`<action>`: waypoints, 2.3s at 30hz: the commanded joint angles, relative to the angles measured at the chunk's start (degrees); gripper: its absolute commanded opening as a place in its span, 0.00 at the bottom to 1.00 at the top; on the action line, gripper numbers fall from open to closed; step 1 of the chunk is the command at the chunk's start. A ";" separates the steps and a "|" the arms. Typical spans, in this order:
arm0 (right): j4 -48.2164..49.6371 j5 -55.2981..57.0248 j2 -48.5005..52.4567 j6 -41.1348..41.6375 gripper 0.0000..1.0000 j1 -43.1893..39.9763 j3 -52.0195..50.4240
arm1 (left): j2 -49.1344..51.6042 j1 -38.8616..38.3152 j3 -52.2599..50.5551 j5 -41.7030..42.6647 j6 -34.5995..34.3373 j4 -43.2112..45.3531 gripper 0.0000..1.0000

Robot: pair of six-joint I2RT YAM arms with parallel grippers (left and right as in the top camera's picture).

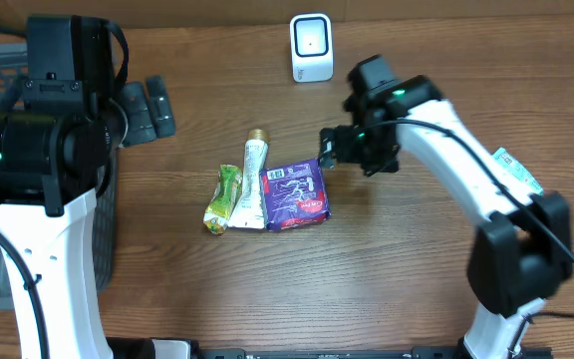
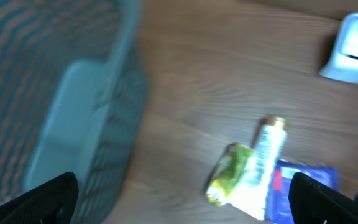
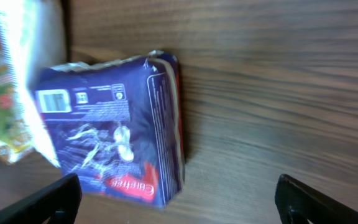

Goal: Scan the item barcode
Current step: 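Move the right gripper to the purple Carefree pack and grasp it, then lift the purple pack with the right gripper toward the scanner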

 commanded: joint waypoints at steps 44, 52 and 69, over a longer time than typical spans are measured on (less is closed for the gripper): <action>11.63 -22.69 8.04 0.13 0.38 -2.56 -14.16 | 2.05 17.33 -0.26 -1.92 -8.66 -1.66 1.00; 11.26 -19.10 7.58 -16.72 0.27 -10.86 -11.85 | 2.05 17.33 -0.26 -1.92 -8.66 -1.66 1.00; -8.11 -2.21 6.40 -7.85 0.50 -15.19 10.36 | 2.05 17.33 -0.26 -1.92 -8.66 -1.66 1.00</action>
